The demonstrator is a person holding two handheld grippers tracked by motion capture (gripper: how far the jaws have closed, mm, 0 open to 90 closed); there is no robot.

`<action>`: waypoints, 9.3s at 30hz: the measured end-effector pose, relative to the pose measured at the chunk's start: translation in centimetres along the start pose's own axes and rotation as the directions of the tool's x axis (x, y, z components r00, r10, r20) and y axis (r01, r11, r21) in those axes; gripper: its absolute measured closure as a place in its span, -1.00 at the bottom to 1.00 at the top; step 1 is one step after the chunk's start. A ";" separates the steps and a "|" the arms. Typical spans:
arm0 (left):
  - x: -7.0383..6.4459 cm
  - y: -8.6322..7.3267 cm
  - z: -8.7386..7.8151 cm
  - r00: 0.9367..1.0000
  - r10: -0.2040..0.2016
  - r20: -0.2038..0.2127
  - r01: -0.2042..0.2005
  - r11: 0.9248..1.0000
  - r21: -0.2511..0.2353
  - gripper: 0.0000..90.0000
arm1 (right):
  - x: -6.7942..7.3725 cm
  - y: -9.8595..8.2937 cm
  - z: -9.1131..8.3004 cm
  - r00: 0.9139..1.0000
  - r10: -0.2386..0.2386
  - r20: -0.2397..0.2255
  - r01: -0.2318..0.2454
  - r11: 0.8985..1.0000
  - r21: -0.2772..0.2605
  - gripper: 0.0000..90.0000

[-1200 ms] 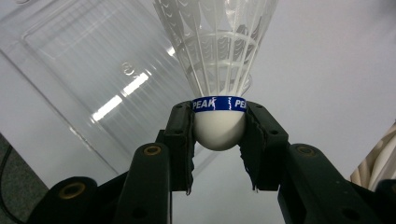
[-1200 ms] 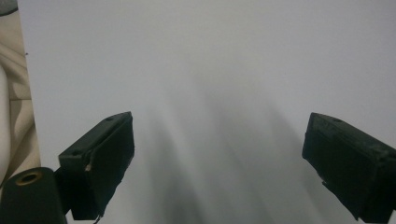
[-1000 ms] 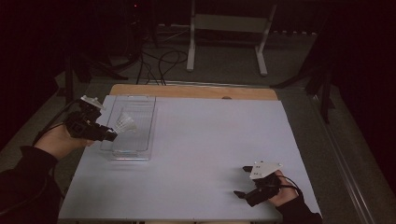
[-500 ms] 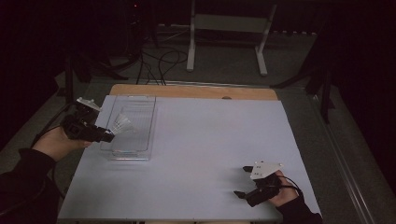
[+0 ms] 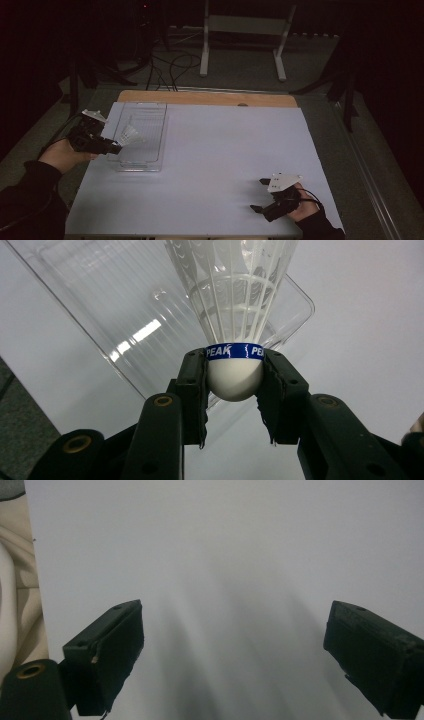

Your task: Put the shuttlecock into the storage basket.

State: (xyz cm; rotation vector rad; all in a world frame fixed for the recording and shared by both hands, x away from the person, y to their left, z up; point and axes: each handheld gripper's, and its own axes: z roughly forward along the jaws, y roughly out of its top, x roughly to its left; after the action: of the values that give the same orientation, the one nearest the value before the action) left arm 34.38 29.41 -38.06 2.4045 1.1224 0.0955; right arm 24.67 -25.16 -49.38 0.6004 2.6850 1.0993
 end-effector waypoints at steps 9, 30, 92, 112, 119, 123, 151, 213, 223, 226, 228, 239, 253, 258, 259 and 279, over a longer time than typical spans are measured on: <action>0.9 -0.5 1.2 1.000 -0.001 -0.009 0.001 1.000 0.012 0.47 | 0.0 0.0 0.0 1.000 0.004 -0.001 -0.004 1.000 -0.001 -0.79; 1.5 -0.5 3.1 0.995 0.058 -0.078 -0.051 0.995 0.081 0.47 | 0.1 0.0 0.1 1.000 0.005 -0.008 -0.005 1.000 0.003 -0.79; -0.1 1.3 3.0 0.998 0.016 -0.067 -0.017 1.000 -0.018 -1.00 | 0.0 -0.2 0.0 1.000 0.027 -0.006 -0.027 1.000 -0.001 -0.79; -1.9 3.3 2.8 0.998 0.062 -0.016 -0.063 0.995 -0.079 -1.00 | 0.0 -0.3 0.1 1.000 0.028 -0.007 -0.028 1.000 0.000 -0.79; -3.3 4.2 3.0 0.995 0.097 -0.011 -0.098 0.990 -0.100 -1.00 | -0.1 -0.3 0.1 0.999 0.032 -0.006 -0.032 0.999 -0.002 -0.79; -4.2 4.9 3.2 0.993 0.120 -0.002 -0.120 0.987 -0.112 -1.00 | -0.1 -0.3 0.1 0.999 0.034 -0.005 -0.034 0.999 -0.001 -0.79; -9.9 7.3 4.8 0.944 0.321 0.073 -0.307 0.939 -0.157 -1.00 | -0.2 -0.2 -0.3 0.999 0.033 0.018 -0.033 0.999 -0.009 -0.79; -15.5 -1.6 12.8 0.869 0.439 0.227 -0.398 0.894 -0.204 -1.00 | 0.1 -0.1 -0.2 1.000 0.019 0.000 -0.019 1.000 0.000 -0.79; -14.7 -3.8 13.4 0.901 0.389 0.193 -0.353 0.915 -0.193 -1.00 | 0.2 -0.1 -0.2 1.000 0.011 0.004 -0.011 1.000 0.004 -0.79; -14.5 -4.4 13.4 0.907 0.382 0.177 -0.351 0.918 -0.185 -1.00 | 0.2 -0.1 -0.2 1.000 0.011 0.003 -0.011 1.000 0.004 -0.79; -14.2 -4.7 13.4 0.912 0.373 0.169 -0.343 0.922 -0.183 -1.00 | 0.2 -0.2 -0.2 1.000 0.012 0.002 -0.012 1.000 0.005 -0.79; -12.8 -6.4 13.0 0.933 0.325 0.155 -0.288 0.932 -0.221 -1.00 | 0.3 -0.5 -0.3 1.000 0.012 0.012 -0.012 1.000 0.003 -0.79; -12.4 -7.5 12.8 0.937 0.319 0.139 -0.279 0.928 -0.248 -1.00 | 0.2 -1.1 -0.3 1.000 0.010 0.028 -0.011 1.000 0.018 -0.79; -12.4 -7.5 12.9 0.939 0.318 0.133 -0.277 0.925 -0.260 -1.00 | 0.1 -1.2 -0.3 0.999 0.015 0.036 -0.015 1.000 0.014 -0.79; -12.4 -7.5 12.8 0.938 0.320 0.133 -0.278 0.924 -0.261 -1.00 | 0.1 -1.3 -0.2 0.999 0.015 0.040 -0.016 1.000 0.017 -0.79; -12.5 -7.3 12.9 0.939 0.314 0.141 -0.267 0.923 -0.278 -1.00 | -0.2 -1.4 0.1 0.999 0.019 0.044 -0.020 1.000 0.017 -0.79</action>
State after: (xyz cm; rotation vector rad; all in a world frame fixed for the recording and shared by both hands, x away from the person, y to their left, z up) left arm 24.39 19.09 -51.05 2.2756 0.6211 0.1070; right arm 24.42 -26.05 -50.47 0.6479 2.6590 1.0563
